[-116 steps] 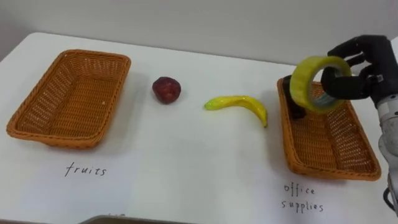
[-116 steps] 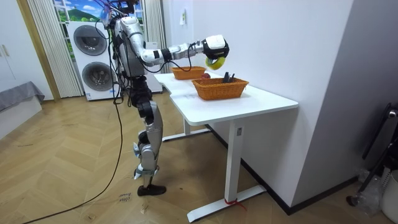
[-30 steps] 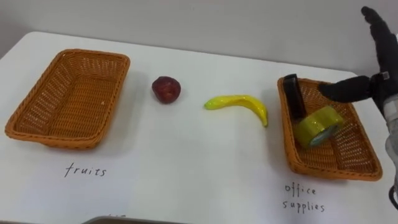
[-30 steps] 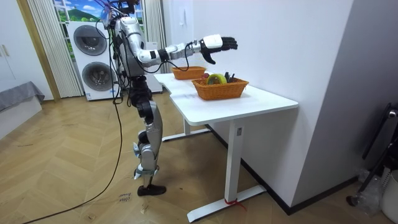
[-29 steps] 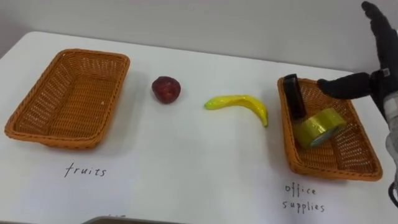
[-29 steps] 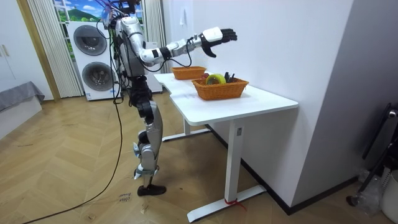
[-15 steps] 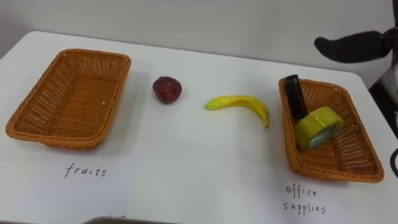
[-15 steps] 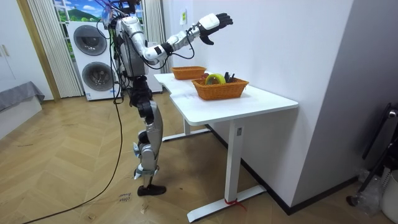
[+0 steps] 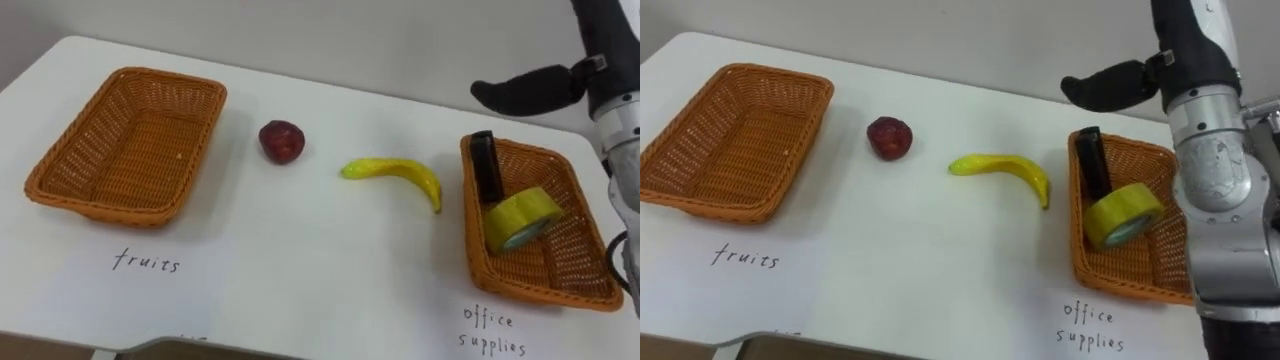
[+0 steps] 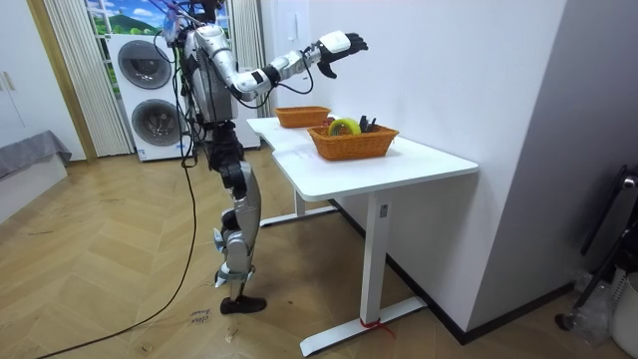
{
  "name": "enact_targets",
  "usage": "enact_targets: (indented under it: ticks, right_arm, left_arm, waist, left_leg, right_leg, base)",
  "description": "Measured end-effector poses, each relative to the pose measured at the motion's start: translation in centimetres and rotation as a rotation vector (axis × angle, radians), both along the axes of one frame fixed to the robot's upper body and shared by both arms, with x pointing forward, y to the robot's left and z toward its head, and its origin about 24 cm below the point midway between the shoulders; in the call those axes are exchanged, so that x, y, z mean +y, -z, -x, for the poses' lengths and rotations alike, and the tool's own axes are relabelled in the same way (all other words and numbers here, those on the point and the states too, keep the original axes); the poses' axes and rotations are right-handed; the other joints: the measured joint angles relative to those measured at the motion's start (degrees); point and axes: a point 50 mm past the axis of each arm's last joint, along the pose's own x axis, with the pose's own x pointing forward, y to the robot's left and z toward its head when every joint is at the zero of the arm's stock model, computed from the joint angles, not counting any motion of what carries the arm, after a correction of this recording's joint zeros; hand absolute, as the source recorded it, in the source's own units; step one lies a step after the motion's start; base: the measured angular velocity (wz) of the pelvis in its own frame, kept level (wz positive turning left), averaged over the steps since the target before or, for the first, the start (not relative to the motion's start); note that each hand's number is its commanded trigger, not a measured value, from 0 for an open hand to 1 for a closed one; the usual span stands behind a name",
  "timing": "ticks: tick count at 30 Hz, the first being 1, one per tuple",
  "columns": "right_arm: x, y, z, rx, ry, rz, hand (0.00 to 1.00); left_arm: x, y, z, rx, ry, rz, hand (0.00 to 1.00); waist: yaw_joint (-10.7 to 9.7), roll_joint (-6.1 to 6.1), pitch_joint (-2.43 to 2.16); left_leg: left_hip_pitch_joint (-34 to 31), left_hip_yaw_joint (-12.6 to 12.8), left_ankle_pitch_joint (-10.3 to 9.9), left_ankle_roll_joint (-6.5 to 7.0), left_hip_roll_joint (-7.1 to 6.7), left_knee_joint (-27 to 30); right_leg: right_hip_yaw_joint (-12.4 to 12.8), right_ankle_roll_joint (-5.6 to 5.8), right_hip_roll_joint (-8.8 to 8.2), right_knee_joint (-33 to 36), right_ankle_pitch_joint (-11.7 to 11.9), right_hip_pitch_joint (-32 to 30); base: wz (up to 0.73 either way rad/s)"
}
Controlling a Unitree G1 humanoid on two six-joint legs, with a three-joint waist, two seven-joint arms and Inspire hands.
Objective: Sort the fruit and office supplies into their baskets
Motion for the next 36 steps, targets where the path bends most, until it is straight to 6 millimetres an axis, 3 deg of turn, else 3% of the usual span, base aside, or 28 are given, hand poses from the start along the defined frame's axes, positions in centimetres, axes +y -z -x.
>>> enact_targets:
  ticks: [13, 23, 36]
  right_arm:
    - [1.1, 2.3, -1.7, 0.17, -0.071, 0.047, 0.0]
    - [0.7, 3.9, -2.2, 0.282, -0.092, 0.053, 0.0]
    - [0.0, 6.3, -2.4, 0.439, -0.038, 0.19, 0.0]
  left_arm:
    - [-0.1, 0.0, -0.2, -0.001, 0.02, 0.028, 0.0]
    - [0.0, -0.1, -0.9, -0.018, 0.056, 0.052, 0.0]
    - [0.2, -0.2, -0.7, 0.012, 0.061, 0.051, 0.0]
  waist:
    - [1.5, 0.17, 0.34]
    - [2.83, -0.01, 0.41]
    - [3.14, 0.02, 0.5]
  left_leg:
    - [-0.67, -2.34, 0.03, 0.0, -0.24, 0.05]
    - [-0.72, -3.01, 0.05, 0.02, -0.3, 0.26]
    - [-1.02, -3.74, 0.17, 0.29, -0.93, 0.64]
  right_leg:
    - [-2.62, 0.02, -0.25, -0.11, -0.01, 0.65]
    - [-2.75, 0.03, -0.27, -0.12, -0.02, 0.78]
    - [-3.3, 0.46, -0.86, -0.13, -0.28, 1.11]
  base:
    - [0.09]
    - [0.04]
    - [0.01]
